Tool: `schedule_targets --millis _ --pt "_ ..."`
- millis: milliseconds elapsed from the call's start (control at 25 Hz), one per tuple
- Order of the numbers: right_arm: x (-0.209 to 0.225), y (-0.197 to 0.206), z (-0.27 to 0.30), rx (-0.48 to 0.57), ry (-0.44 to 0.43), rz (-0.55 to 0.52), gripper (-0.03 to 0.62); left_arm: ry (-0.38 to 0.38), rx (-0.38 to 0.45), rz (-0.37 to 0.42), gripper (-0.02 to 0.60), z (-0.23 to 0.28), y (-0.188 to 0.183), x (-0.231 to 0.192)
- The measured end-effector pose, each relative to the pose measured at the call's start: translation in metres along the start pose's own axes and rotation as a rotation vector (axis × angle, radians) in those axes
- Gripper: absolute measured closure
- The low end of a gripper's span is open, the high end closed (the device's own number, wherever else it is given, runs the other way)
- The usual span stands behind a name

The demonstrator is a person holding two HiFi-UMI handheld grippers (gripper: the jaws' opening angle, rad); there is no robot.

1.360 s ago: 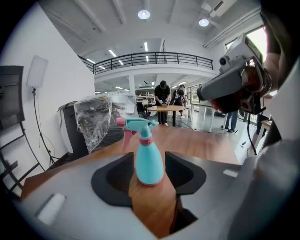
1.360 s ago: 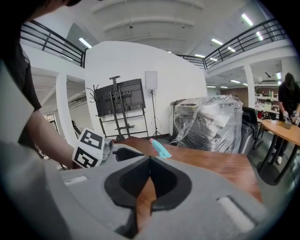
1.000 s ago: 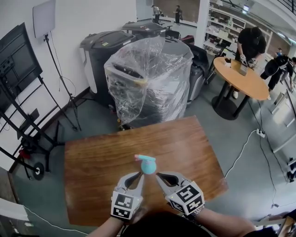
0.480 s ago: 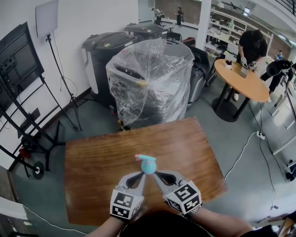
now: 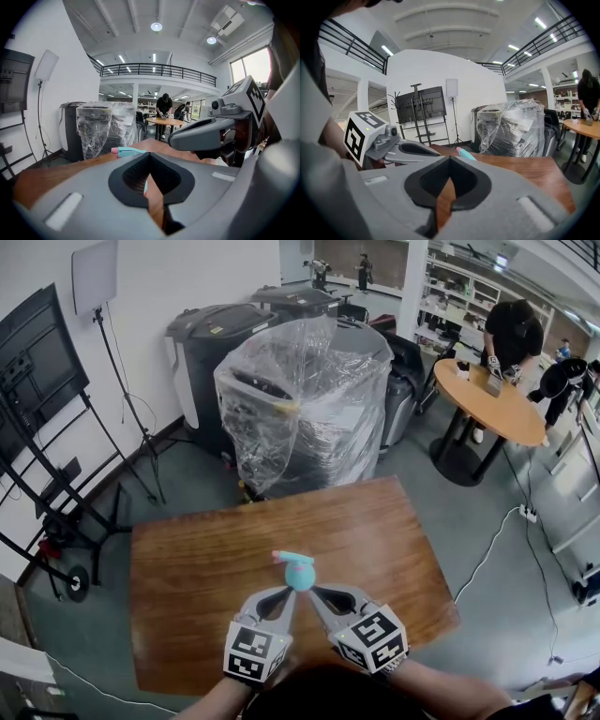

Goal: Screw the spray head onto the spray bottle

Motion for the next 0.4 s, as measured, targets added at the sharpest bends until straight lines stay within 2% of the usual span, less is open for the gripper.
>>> schedule_targets --millis 400 --pt "0.0034 0.0028 -0.0025 -0.004 -0.004 0.0 0.603 -0.003 -0.006 0.0 0.571 0.003 0.0022 0.0047"
Point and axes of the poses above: the fingertips, and each gripper's own axes: z forward along the fingers, x to its right, y out of its underside, the point moved 3 cm from there along -z, backward along the fingers, and after that the axes turned 1 degree about x, right-handed, at the moved point
